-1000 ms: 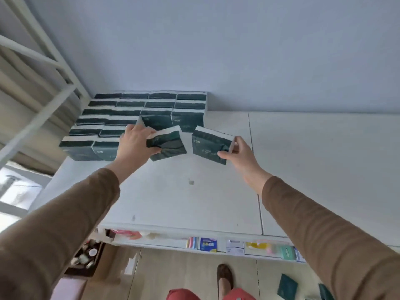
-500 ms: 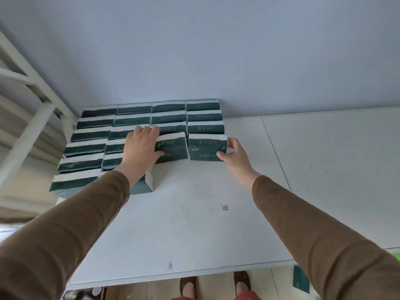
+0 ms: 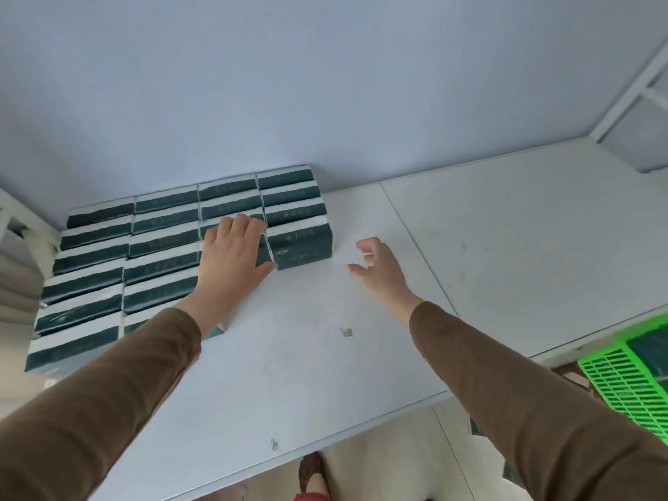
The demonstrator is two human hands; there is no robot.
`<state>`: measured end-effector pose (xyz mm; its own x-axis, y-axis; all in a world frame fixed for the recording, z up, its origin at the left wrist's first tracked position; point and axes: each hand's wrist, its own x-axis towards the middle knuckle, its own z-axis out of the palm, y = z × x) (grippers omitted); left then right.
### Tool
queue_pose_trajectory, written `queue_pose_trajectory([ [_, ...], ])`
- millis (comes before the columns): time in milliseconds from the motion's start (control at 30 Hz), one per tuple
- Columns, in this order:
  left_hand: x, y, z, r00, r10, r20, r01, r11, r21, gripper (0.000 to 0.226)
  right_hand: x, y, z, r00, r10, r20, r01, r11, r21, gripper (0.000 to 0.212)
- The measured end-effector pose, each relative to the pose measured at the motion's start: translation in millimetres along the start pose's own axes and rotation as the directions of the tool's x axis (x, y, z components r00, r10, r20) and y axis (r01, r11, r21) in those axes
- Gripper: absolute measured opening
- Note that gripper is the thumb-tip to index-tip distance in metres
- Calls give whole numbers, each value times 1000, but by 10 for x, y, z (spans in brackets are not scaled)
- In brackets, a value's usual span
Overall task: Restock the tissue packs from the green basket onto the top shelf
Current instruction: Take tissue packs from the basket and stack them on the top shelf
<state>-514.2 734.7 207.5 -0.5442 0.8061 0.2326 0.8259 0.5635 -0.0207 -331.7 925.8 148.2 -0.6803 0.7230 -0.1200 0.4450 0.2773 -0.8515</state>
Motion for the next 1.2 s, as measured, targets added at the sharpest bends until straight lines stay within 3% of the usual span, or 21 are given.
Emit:
queue_pose_trajectory([
  [100, 46, 695, -4, 993, 118, 6, -116, 988, -100, 55, -281, 248, -537, 996, -88, -21, 82, 976, -203, 38],
  [233, 23, 1833, 86, 962, 269, 45, -250, 934, -254, 49, -796, 695, -1378, 989, -120, -91, 79, 927, -366, 31],
  [533, -408, 4551, 263, 860, 507, 62, -449, 807, -383, 45, -2151, 2083, -3336, 976, -58, -211, -52, 875, -481, 28],
  [733, -602, 5920, 405, 814, 566, 133, -463, 769, -441, 42, -2662, 2960, -4357, 960, 80, -269, -197, 874, -444, 28],
  [1000, -262, 7356, 904, 733, 647, 209, -489, 715, -499, 45, -2616, 4070, -5223, 909, 268, -319, -388, 825, -410, 28],
  [1200, 79, 8293, 1308, 635, 726, 265, -532, 659, -531, 44, -2503, 4832, -5737, 812, 470, -346, -551, 812, -190, 45],
])
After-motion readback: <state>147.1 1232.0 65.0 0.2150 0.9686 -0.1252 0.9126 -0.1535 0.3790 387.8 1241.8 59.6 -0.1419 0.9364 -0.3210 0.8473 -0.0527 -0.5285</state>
